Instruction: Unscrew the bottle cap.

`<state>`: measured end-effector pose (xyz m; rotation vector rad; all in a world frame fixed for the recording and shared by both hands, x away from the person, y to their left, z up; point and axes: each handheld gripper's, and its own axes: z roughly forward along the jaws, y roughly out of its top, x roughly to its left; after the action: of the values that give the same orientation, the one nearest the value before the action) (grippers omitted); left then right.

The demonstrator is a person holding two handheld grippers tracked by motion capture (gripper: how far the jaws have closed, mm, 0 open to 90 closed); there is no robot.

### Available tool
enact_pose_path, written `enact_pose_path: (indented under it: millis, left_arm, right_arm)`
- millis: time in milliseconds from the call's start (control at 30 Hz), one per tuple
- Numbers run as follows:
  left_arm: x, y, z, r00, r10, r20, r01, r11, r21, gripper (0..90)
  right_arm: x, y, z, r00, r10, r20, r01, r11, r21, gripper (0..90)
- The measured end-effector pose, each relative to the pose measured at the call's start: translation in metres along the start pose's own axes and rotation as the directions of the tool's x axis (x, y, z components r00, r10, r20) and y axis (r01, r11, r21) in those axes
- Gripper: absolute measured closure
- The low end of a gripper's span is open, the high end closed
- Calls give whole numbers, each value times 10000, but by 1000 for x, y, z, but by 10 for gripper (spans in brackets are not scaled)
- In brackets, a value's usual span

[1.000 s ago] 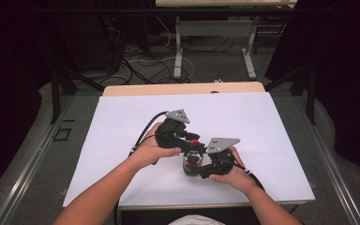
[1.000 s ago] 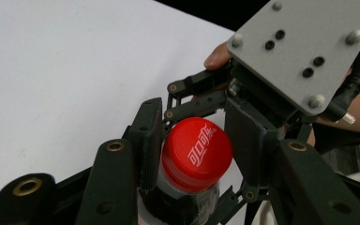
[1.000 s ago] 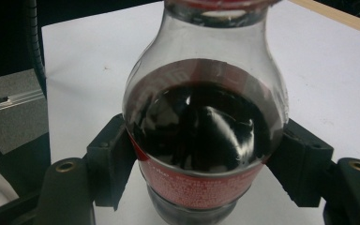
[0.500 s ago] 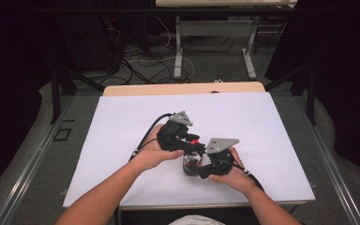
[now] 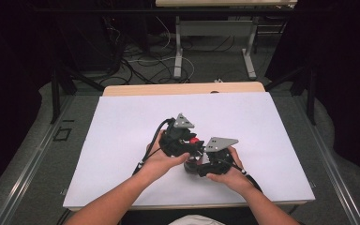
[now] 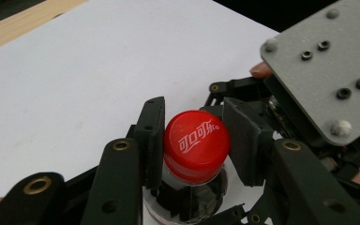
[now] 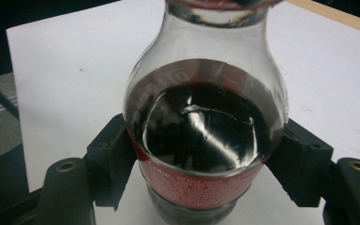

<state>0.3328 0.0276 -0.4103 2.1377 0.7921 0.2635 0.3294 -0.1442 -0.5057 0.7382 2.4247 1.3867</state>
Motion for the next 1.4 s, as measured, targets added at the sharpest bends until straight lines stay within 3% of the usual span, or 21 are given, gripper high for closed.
enact_pose_path:
  millis: [67, 133, 233, 300, 367, 467, 567, 667, 700, 733, 867, 933, 967, 1067, 1167, 1300, 1367, 1400]
  left_arm:
    - [-2, 0, 0, 9996, -125, -239, 124, 9999, -49, 612]
    - [-6, -1, -1, 9972, -506, -550, 490, 9984, -292, 613]
    - [-6, -1, -1, 9967, -458, -670, 442, 9987, -250, 612]
    - [-4, 0, -2, 9977, -460, -489, 454, 9989, -137, 608]
    - [0, 2, -1, 9985, -543, 122, 544, 9985, -60, 582]
    - [6, 5, -2, 9978, -406, 520, 399, 9991, 144, 526]
    - [12, 9, -3, 9900, -474, 1325, 438, 9986, 295, 515]
    - [16, 13, -5, 9821, 8, 1886, -113, 9984, 546, 518]
    - [16, 13, -5, 9821, 8, 1886, -113, 9984, 546, 524]
    - [18, 15, -5, 9768, 388, 2108, -534, 9965, 639, 541]
    - [22, 20, -6, 9628, 1027, 2499, -1312, 9863, 1000, 590]
    - [23, 20, -7, 9564, 1248, 2641, -1555, 9829, 986, 594]
    - [24, 21, -7, 9494, 1302, 2858, -1636, 9818, 964, 597]
    - [26, 21, -6, 9390, 1629, 3029, -2057, 9718, 1152, 597]
    - [27, 20, -4, 9327, 1819, 3115, -2302, 9650, 1258, 599]
    - [27, 19, -5, 9303, 1899, 3137, -2410, 9614, 1326, 611]
    - [27, 19, -5, 9350, 1816, 3047, -2286, 9653, 1260, 615]
    - [26, 19, -5, 9403, 1853, 2855, -2295, 9646, 1297, 616]
  right_arm:
    - [0, 0, 0, 9999, 24, 146, -24, 10000, 3, 297]
    - [1, 1, 0, 9998, 24, 185, -25, 10000, 78, 297]
    - [1, 1, -1, 9997, -9, 229, 8, 10000, 45, 297]
    - [0, 1, -1, 9998, -8, 193, 9, 10000, -56, 297]
    - [0, 1, -1, 9998, -52, 203, 53, 10000, -30, 297]
    - [0, 1, -2, 10000, -79, 29, 79, 9999, -108, 297]
    - [1, 1, -2, 9999, -73, -135, 71, 9999, -141, 297]
    - [2, 2, -3, 9994, -75, -338, 72, 9999, -105, 297]
    - [2, 2, -3, 9994, -75, -338, 72, 9999, -105, 297]
    - [2, 2, -3, 9987, -152, -494, 151, 9999, -22, 297]
    - [3, 2, -3, 9969, -124, -778, 118, 9999, -85, 297]
    - [3, 2, -3, 9963, -181, -840, 166, 9997, -182, 297]
    - [4, 2, -3, 9956, -115, -928, 100, 9998, -172, 297]
    - [4, 1, -2, 9948, -161, -1001, 137, 9996, -243, 297]
    - [5, 2, -2, 9928, -262, -1165, 259, 9997, -48, 297]
    - [7, 1, 0, 9931, -333, -1120, 323, 9994, -107, 297]
    - [6, 1, 0, 9935, -292, -1104, 283, 9996, -96, 298]
    - [6, 1, 0, 9946, -317, -992, 308, 9995, -112, 298]
